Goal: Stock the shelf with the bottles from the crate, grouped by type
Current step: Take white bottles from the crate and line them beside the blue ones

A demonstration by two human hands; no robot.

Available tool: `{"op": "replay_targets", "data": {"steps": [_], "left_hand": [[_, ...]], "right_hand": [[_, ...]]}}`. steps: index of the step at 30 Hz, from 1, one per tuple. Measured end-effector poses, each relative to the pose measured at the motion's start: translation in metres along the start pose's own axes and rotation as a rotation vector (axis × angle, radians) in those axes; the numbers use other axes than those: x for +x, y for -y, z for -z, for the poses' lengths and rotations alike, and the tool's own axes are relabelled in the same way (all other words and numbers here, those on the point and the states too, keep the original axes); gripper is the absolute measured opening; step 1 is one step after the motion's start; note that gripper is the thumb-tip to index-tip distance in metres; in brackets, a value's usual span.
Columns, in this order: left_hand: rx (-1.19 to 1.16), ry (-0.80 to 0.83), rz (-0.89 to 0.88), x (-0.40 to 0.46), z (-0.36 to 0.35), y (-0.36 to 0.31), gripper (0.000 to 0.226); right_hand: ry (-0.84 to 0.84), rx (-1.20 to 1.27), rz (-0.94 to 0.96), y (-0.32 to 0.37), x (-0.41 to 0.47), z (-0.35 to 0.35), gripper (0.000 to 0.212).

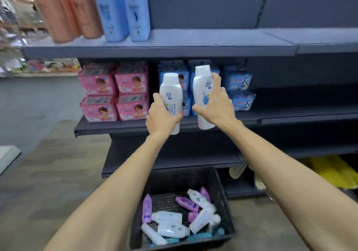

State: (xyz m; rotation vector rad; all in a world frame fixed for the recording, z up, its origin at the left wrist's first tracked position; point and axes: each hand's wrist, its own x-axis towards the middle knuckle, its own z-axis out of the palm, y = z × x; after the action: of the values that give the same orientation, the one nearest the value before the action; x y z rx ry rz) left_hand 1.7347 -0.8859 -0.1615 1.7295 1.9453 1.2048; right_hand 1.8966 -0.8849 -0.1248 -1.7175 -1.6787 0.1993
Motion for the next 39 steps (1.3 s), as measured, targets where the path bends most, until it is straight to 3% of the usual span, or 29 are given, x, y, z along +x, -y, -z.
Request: {"op": "replay_targets", "data": {"steps": [9,18,39], "left_hand": [[-0.009,-0.214,-0.139,0.041,0.064,-0.111,0.068],[0.012,-0.306,-0.082,0.076,0.094,-0.166,0.068],[-0.012,-0.221,-0.042,0.212,0.045,-0.147,0.068]], "right_hand": [[-0.191,0.094,0.177,0.050,0.071,0.100,0.094],[-0.242,0.110,0.223,0.082,0.109,0.135,0.094],[-0.243,0.139,0.108,0.084,0.215,0.052,0.099]]}}
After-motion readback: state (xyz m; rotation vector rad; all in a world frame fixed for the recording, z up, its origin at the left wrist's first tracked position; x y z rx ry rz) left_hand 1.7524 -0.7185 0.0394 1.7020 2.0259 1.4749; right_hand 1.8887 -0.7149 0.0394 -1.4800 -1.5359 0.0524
